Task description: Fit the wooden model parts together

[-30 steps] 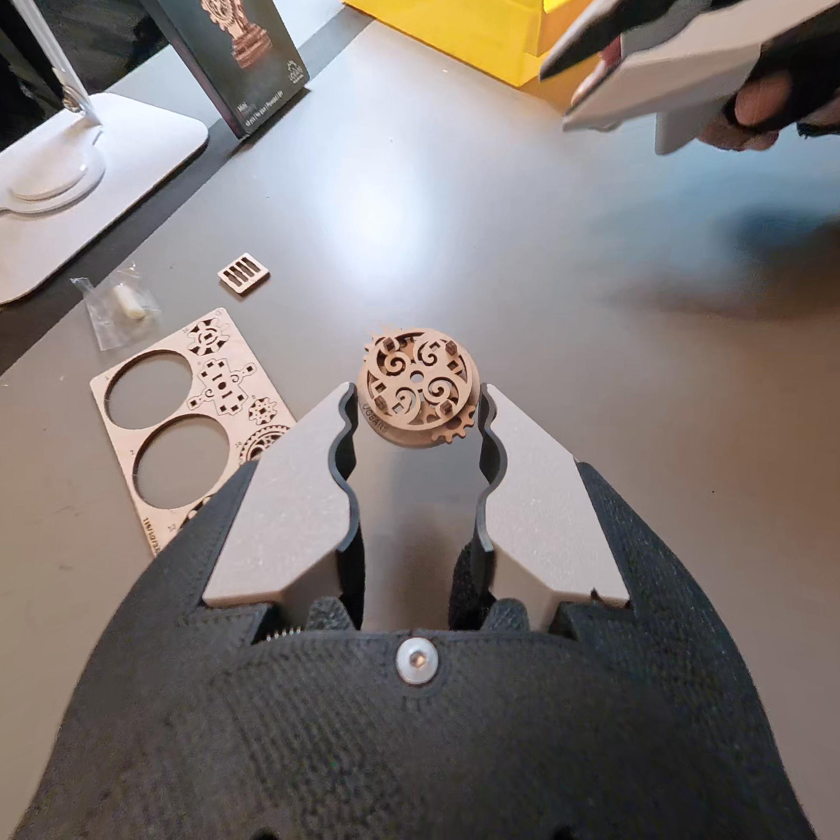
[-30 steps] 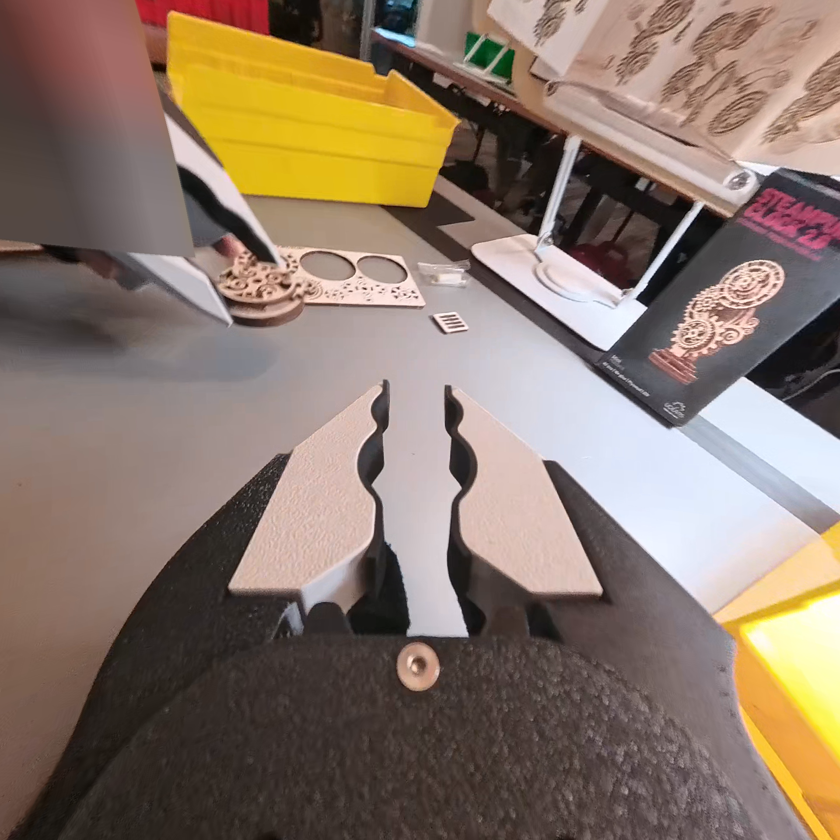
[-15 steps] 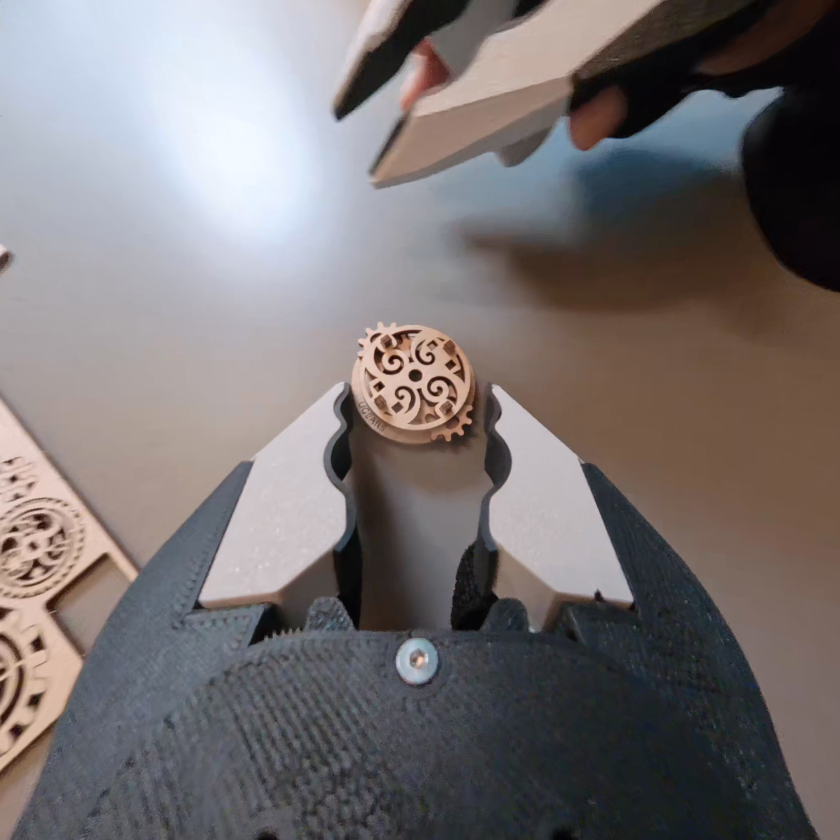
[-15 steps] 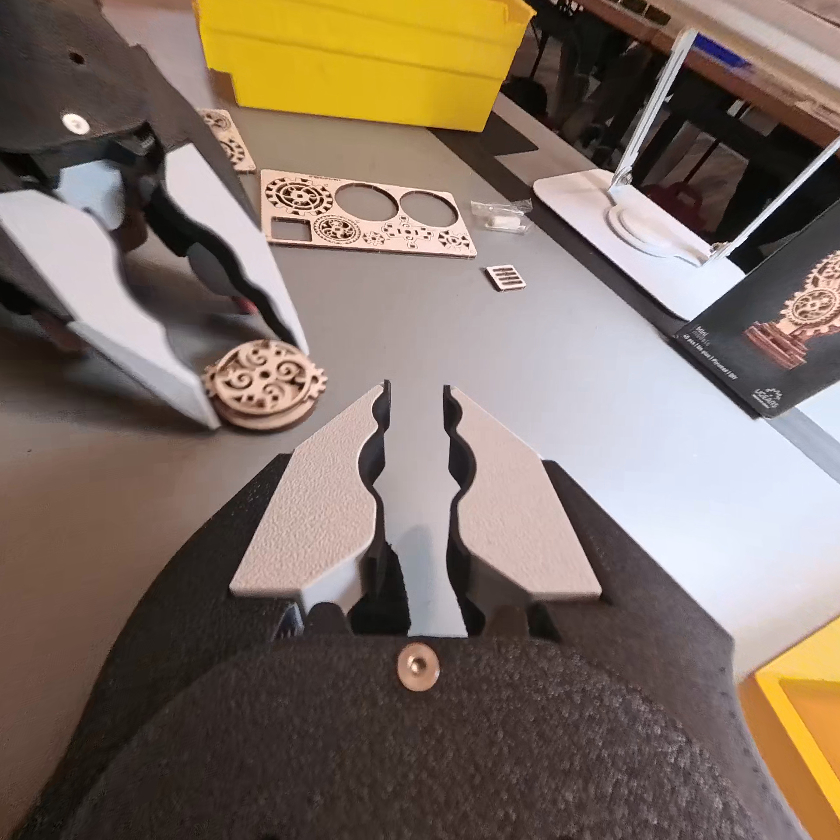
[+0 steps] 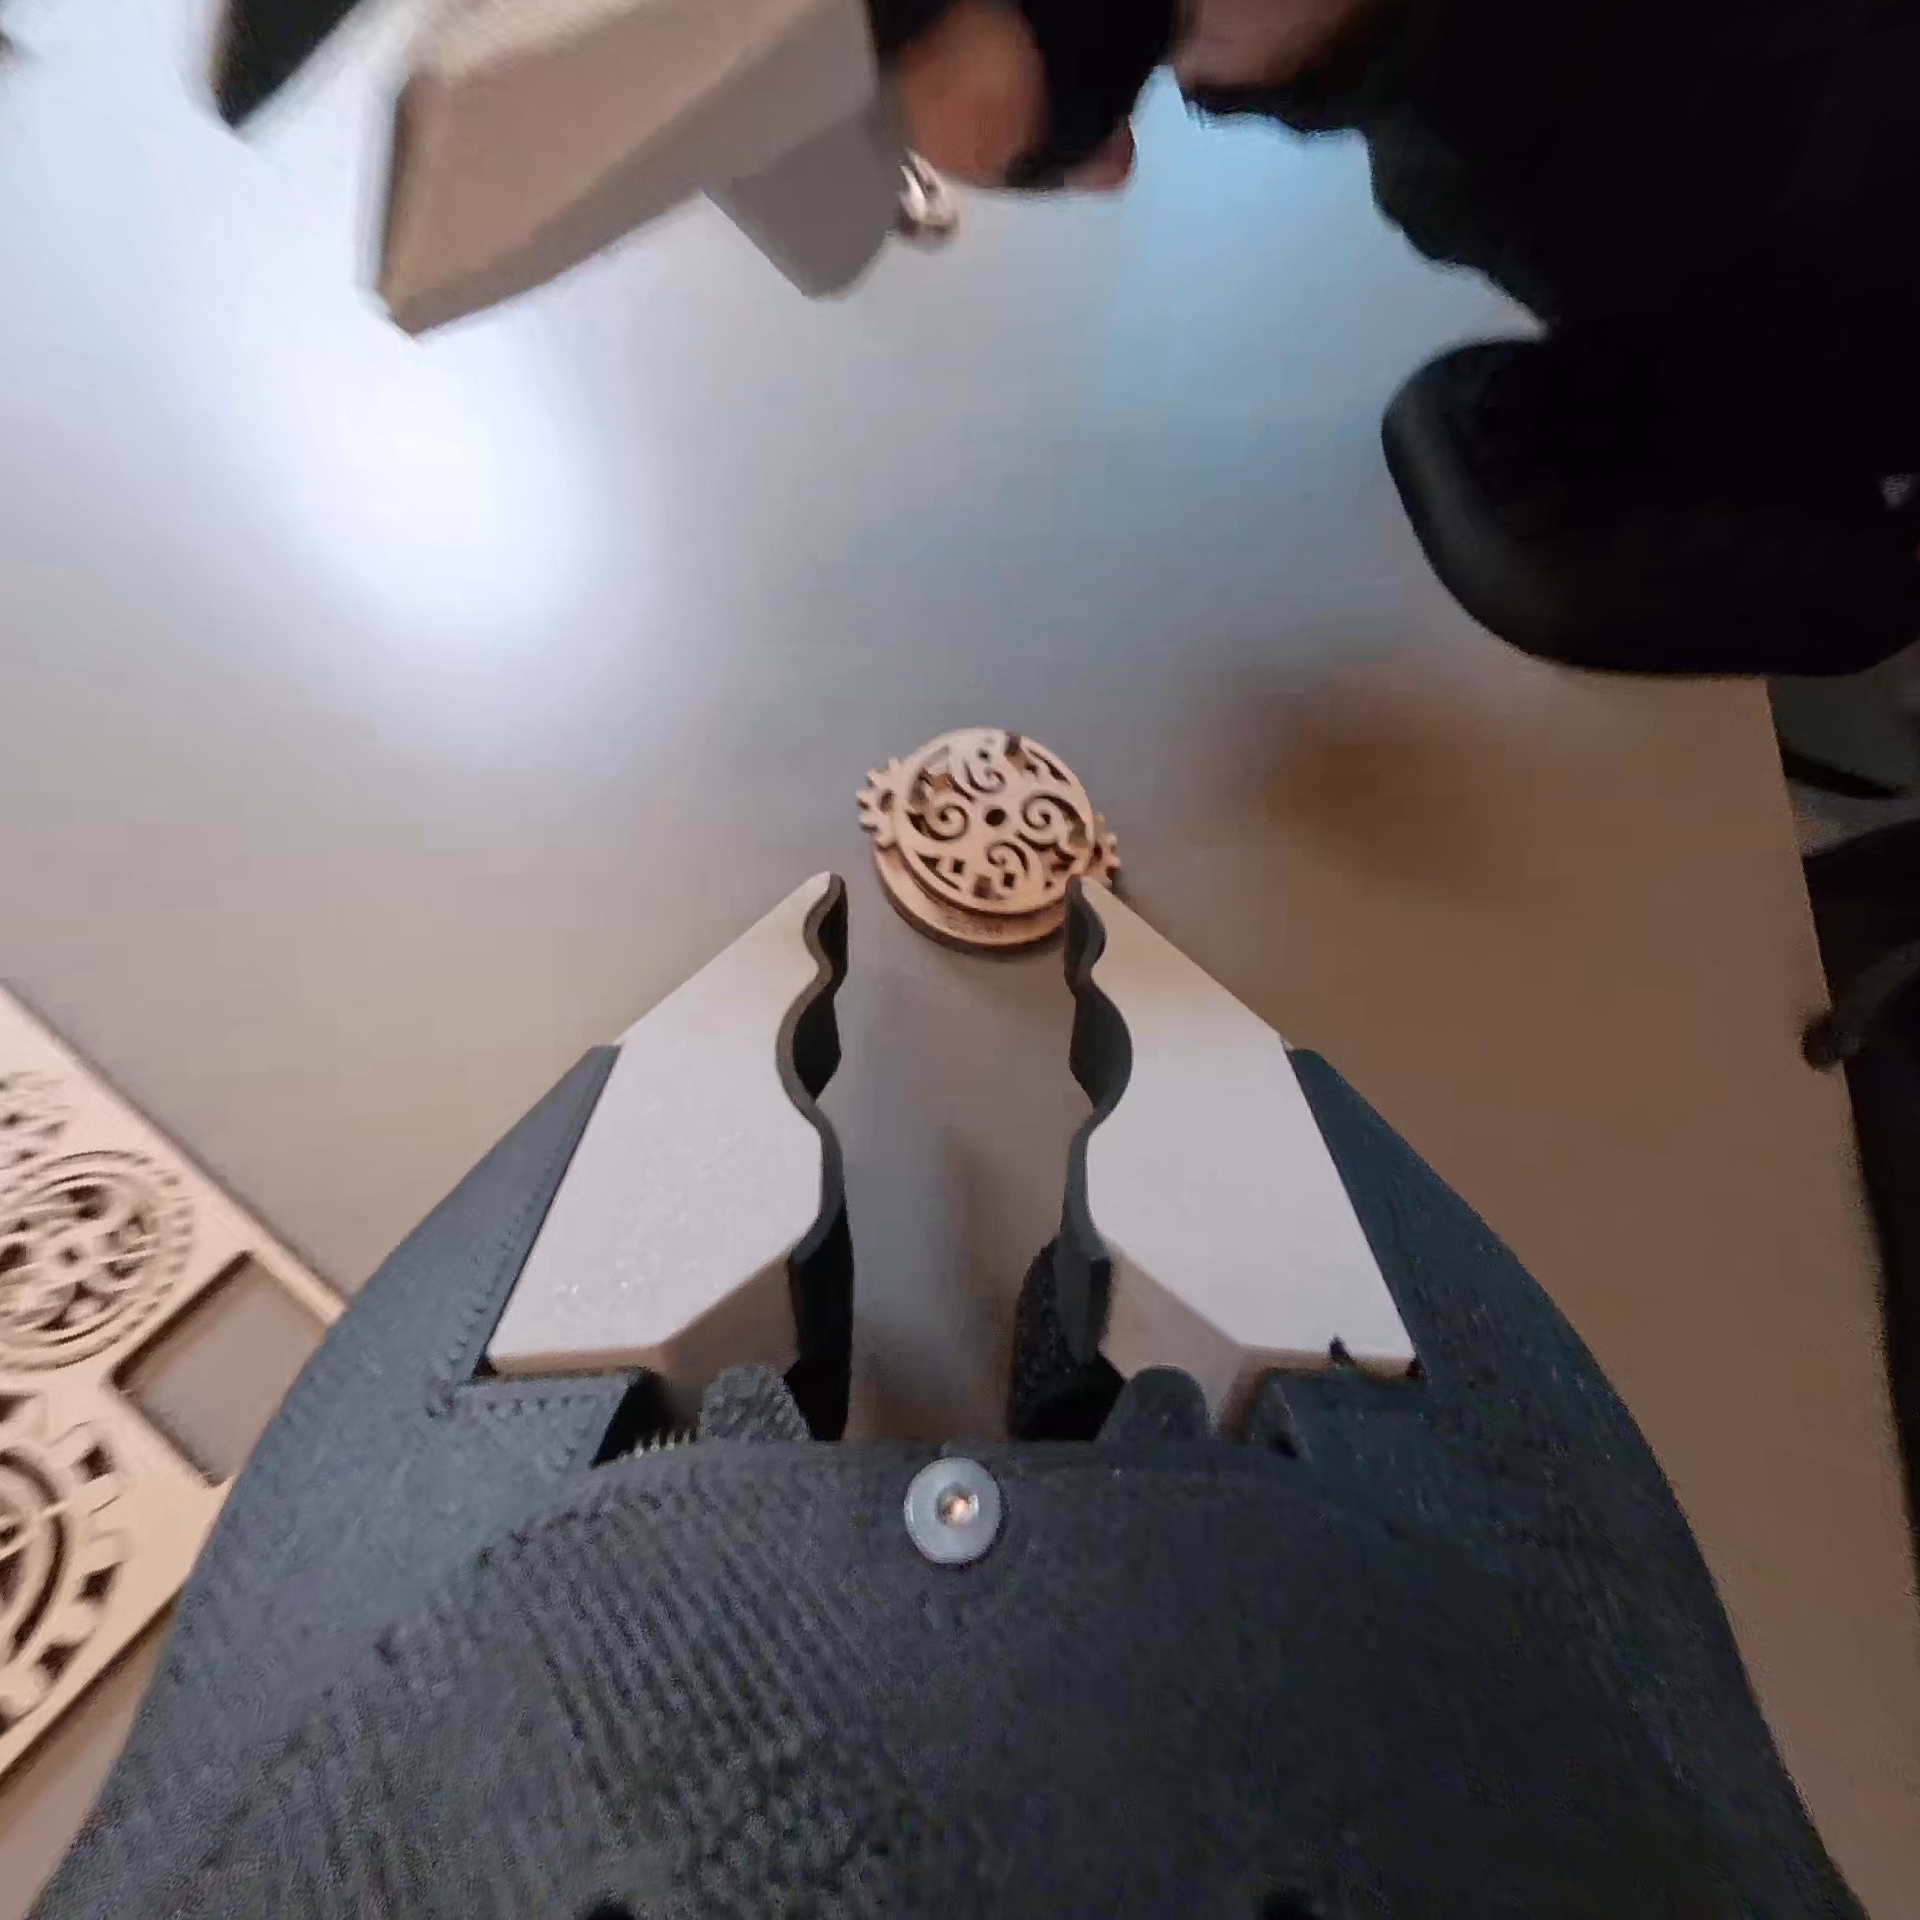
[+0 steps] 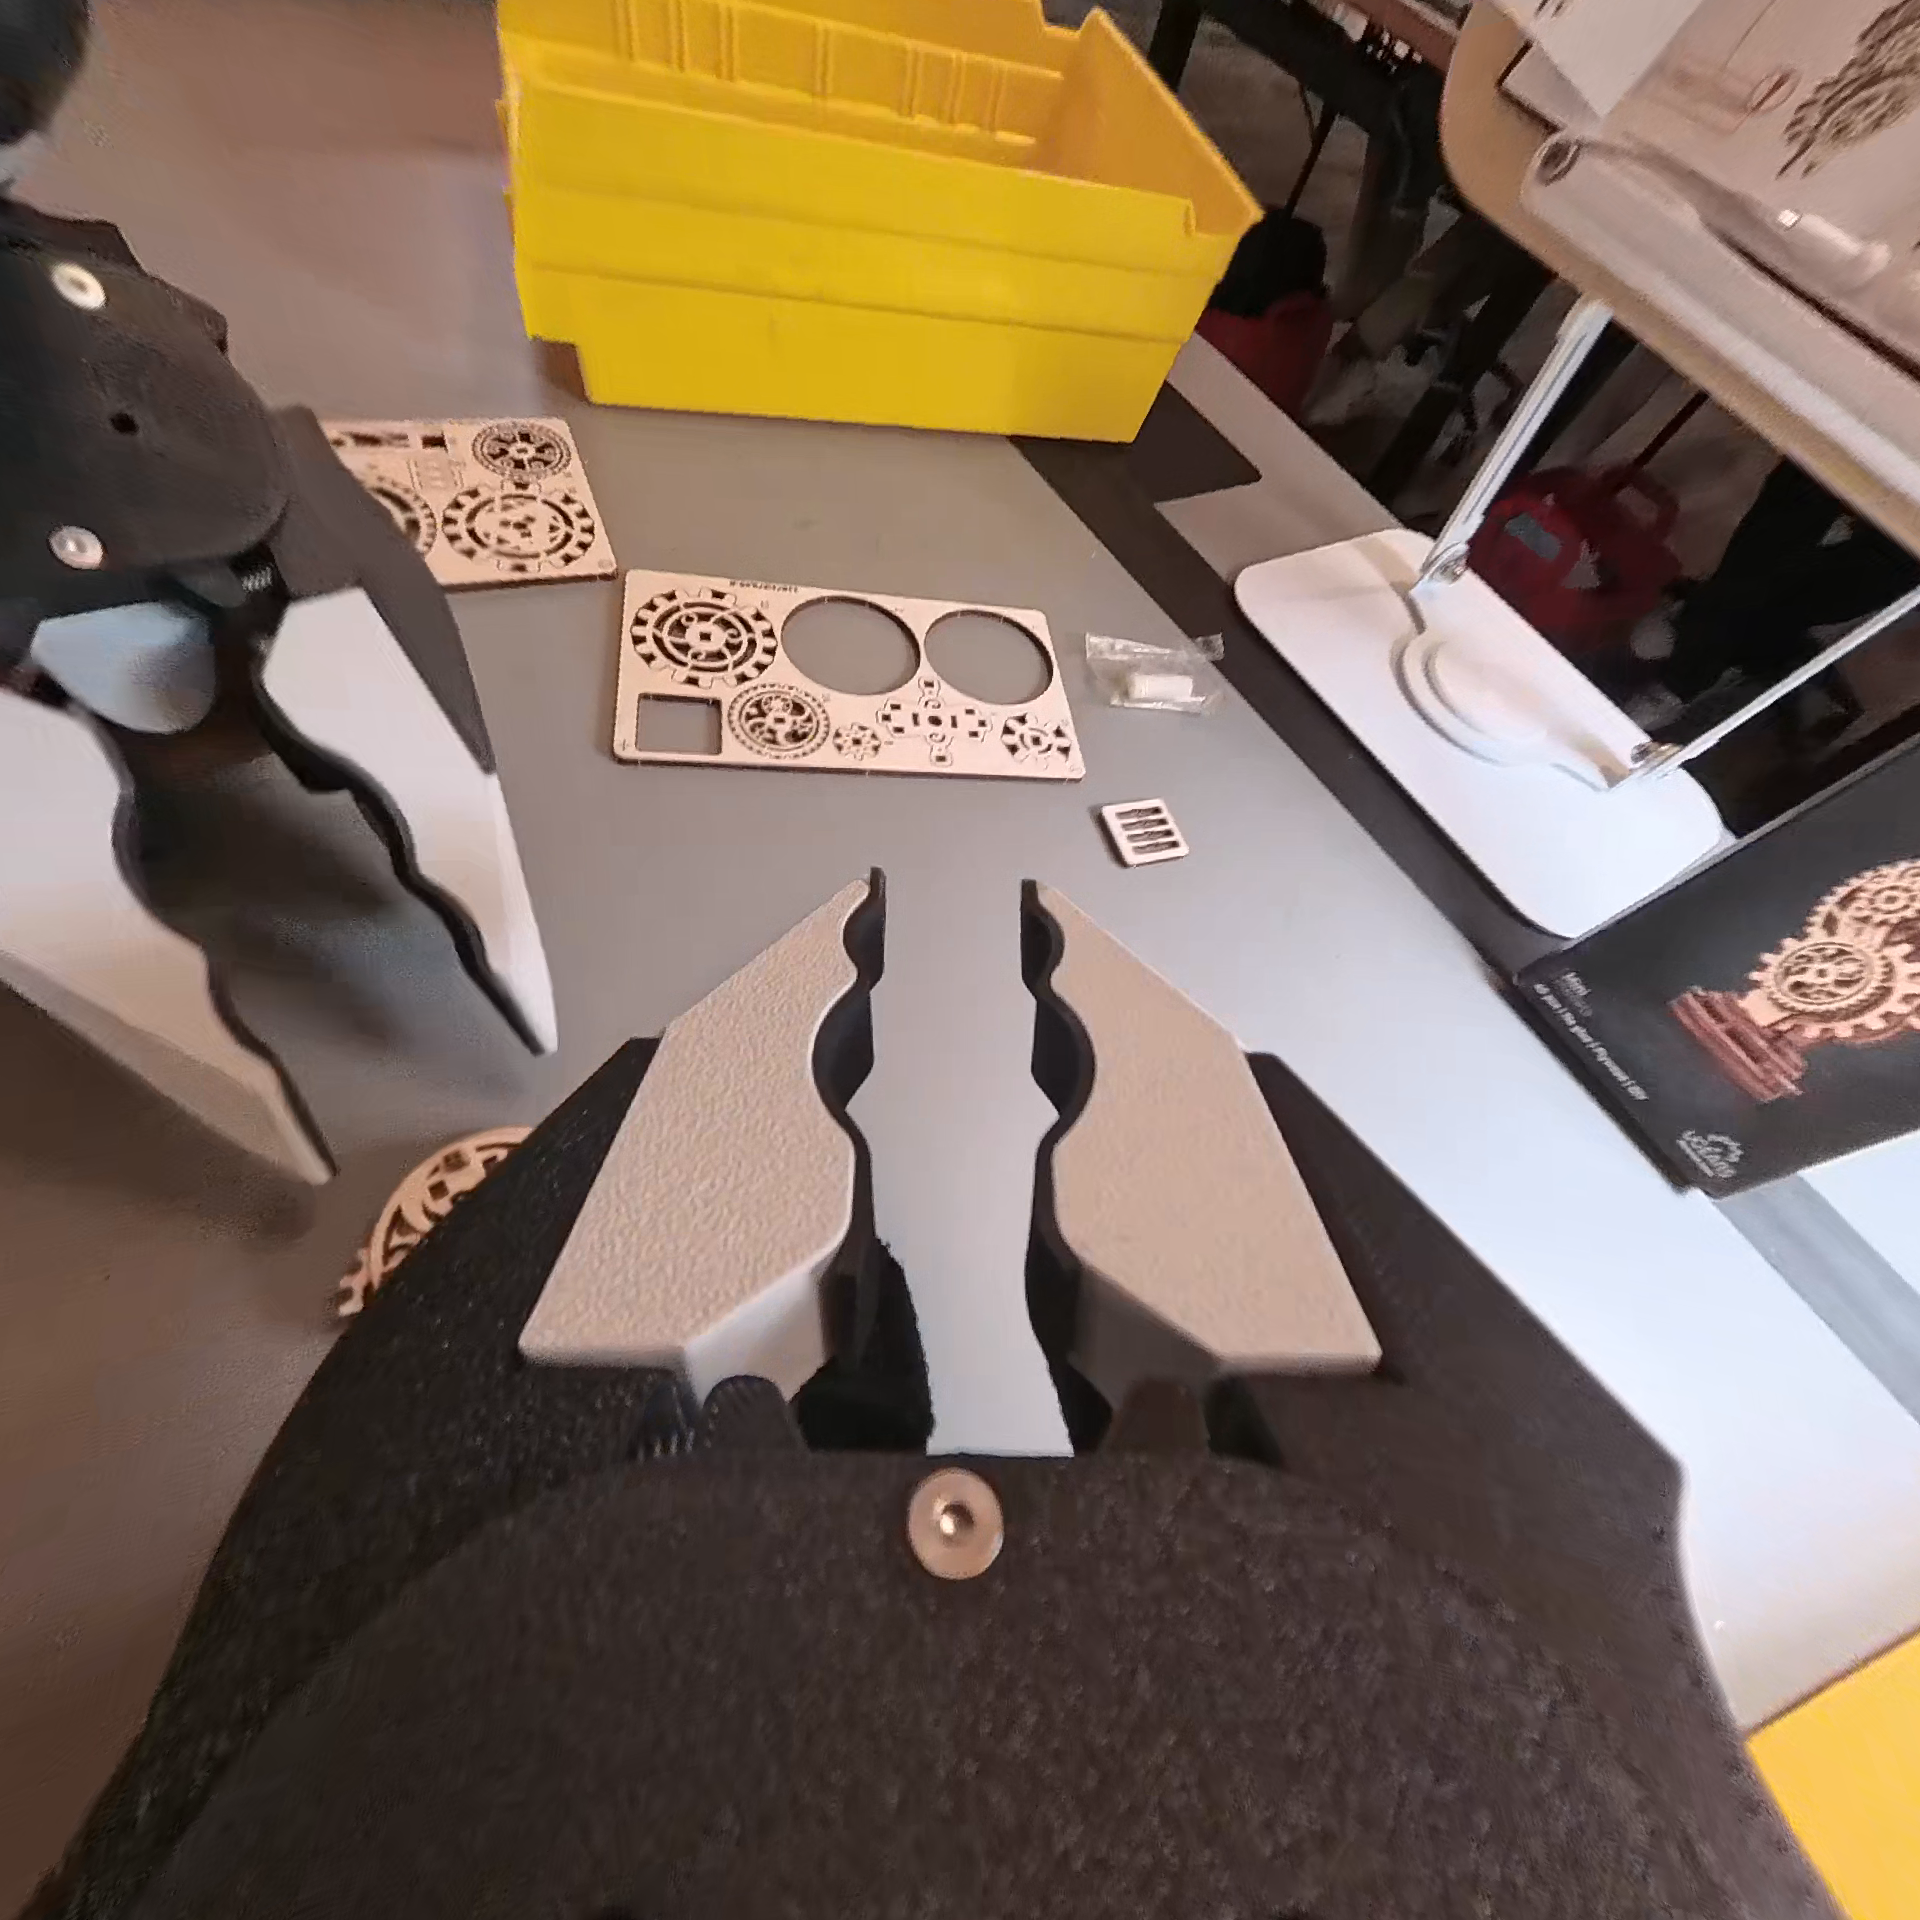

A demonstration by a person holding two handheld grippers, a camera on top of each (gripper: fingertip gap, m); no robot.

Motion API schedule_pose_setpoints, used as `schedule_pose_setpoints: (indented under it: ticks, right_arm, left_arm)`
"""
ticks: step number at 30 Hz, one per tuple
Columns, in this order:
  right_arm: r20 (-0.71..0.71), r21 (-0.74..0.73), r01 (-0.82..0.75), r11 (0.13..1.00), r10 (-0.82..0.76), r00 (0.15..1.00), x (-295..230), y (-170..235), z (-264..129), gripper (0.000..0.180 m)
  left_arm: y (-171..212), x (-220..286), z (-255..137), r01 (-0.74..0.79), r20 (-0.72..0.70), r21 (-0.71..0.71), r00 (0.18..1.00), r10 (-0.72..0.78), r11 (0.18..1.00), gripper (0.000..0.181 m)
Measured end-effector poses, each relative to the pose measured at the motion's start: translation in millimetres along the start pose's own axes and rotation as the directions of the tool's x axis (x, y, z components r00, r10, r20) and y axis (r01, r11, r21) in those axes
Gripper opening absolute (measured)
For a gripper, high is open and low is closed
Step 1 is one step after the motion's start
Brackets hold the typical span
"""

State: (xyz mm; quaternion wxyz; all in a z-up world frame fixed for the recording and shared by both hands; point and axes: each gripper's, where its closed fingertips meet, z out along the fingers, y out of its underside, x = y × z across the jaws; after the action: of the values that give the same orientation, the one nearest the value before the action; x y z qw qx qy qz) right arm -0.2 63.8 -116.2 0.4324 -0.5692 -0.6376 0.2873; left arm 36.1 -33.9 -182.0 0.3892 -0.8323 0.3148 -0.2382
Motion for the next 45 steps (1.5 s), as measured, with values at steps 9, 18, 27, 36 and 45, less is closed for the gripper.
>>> schedule_pose_setpoints:
  ticks: [9, 18, 27, 36, 45]
  right_arm:
    - [-0.036, 0.025, -0.035, 0.999, 0.036, 0.999, -2.4, 8.5, -36.7, 0.025]
    - [-0.109, 0.202, -0.132, 0.971, 0.156, 0.982, -6.5, 31.8, -52.8, 0.030]
    - [-0.068, 0.258, -0.204, 0.944, 0.229, 0.971, -5.2, 42.8, -47.0, 0.035]
    - [0.021, 0.259, -0.159, 0.953, 0.159, 0.987, -27.3, 34.8, -44.7, 0.026]
    - [0.030, 0.241, -0.118, 0.963, 0.114, 0.993, -36.0, 34.9, -43.3, 0.020]
  left_arm:
    - [-40.4, -81.7, -91.2, 0.003, 0.371, 0.341, 0.918, -0.137, 0.940, 0.049]
    - [-9.8, -104.4, -134.4, 0.032, 0.490, 0.397, 0.837, -0.241, 0.917, 0.056]
    - [21.3, -98.3, -107.2, 0.028, 0.536, 0.282, 0.825, -0.182, 0.959, 0.032]
    - [58.6, -129.2, -90.2, 0.215, 0.543, 0.077, 0.810, -0.222, 0.973, 0.069]
    - [60.0, -151.2, -62.9, 0.372, 0.567, -0.052, 0.775, -0.279, 0.927, 0.098]
